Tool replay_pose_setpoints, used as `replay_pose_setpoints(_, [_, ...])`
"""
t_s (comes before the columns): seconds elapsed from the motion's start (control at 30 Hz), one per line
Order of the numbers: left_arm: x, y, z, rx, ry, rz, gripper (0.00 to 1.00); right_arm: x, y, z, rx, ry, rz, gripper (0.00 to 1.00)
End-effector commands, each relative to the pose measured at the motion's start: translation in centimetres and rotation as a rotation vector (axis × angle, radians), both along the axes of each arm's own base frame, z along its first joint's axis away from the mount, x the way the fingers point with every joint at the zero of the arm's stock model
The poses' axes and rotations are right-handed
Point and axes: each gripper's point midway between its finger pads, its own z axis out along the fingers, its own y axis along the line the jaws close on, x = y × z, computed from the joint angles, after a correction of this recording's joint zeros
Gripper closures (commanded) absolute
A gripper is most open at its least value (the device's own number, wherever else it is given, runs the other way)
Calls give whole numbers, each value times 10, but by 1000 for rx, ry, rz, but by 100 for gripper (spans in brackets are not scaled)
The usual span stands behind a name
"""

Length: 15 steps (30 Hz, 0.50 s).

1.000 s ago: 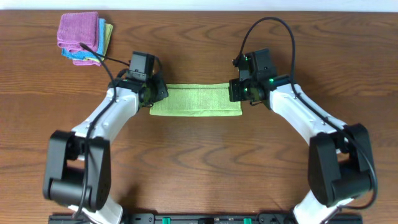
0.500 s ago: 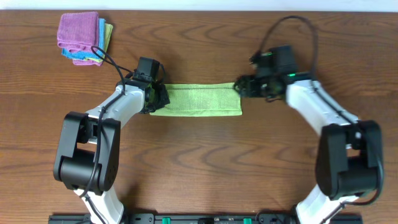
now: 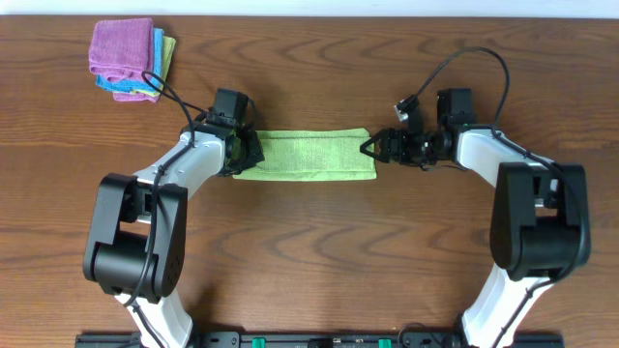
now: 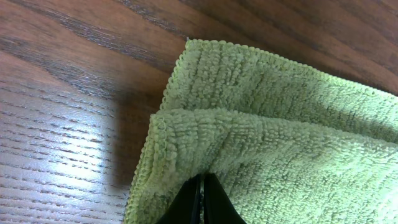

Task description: Fold the cloth

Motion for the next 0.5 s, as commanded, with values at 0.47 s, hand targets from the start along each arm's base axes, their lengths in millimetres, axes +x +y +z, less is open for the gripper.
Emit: replay_pose_setpoints(0.47, [-3,3,-15,23,37,5,94,-18,23,-42,46,134,33,50])
